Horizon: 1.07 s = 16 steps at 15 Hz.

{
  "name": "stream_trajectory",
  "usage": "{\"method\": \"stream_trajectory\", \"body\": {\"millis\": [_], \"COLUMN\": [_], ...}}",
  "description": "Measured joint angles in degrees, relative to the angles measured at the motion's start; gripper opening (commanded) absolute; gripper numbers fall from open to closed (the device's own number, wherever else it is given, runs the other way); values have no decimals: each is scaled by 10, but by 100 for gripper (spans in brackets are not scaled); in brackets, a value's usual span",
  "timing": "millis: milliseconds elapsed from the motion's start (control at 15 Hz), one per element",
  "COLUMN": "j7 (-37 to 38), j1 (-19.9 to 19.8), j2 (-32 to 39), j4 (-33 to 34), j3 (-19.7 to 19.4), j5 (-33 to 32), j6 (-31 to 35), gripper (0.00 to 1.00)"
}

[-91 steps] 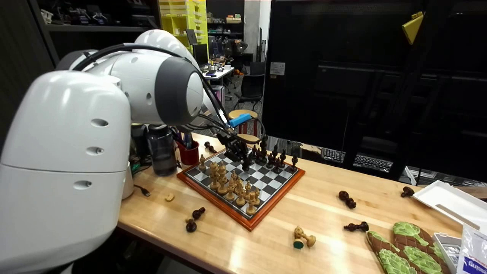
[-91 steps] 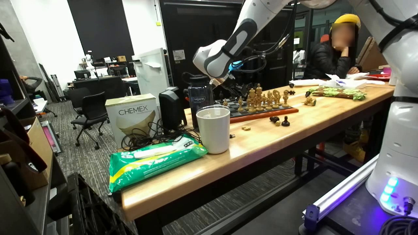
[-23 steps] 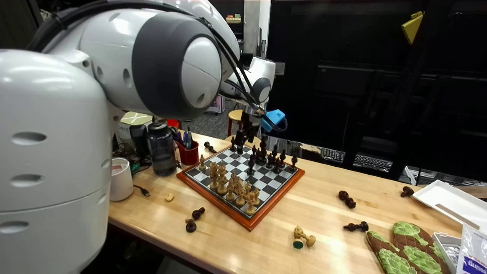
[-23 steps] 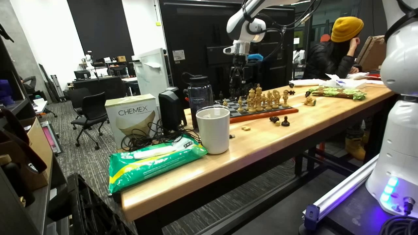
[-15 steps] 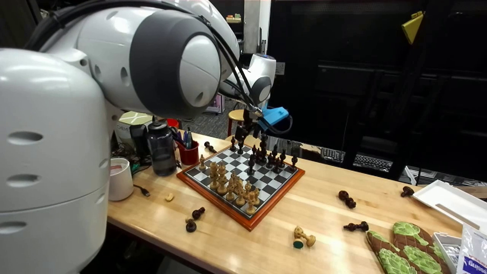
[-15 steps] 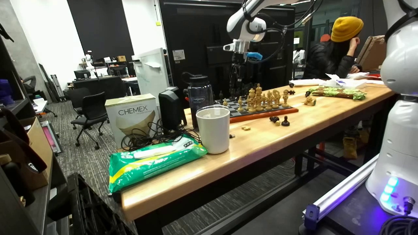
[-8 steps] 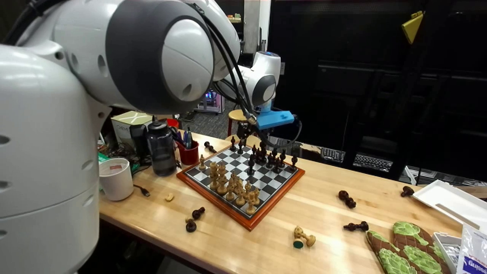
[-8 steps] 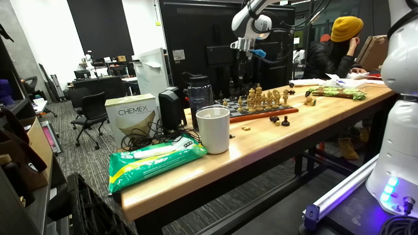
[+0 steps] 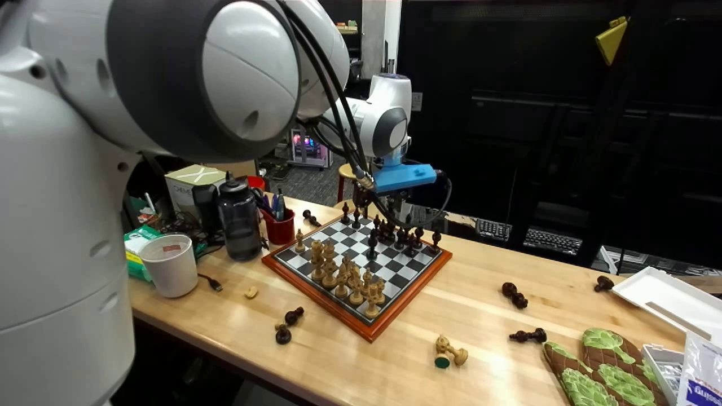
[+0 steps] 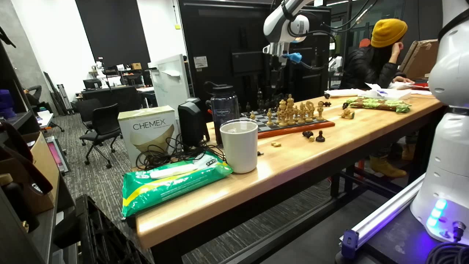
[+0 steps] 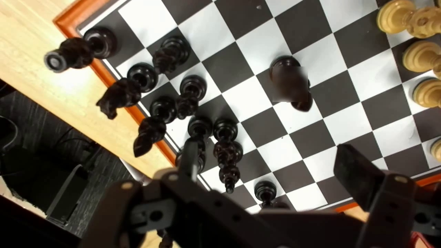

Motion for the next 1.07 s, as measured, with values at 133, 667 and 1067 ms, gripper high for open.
{"method": "stream_trajectory", "body": {"millis": [133, 667, 1067], "j7": [0, 134, 354], "j1": [0, 14, 38], "j2": [1, 3, -7], "j4": [0, -5, -27], "j3": [0, 0, -8], "j5": [0, -26, -104], "j6": [0, -1, -16], "gripper": [100, 100, 100]}}
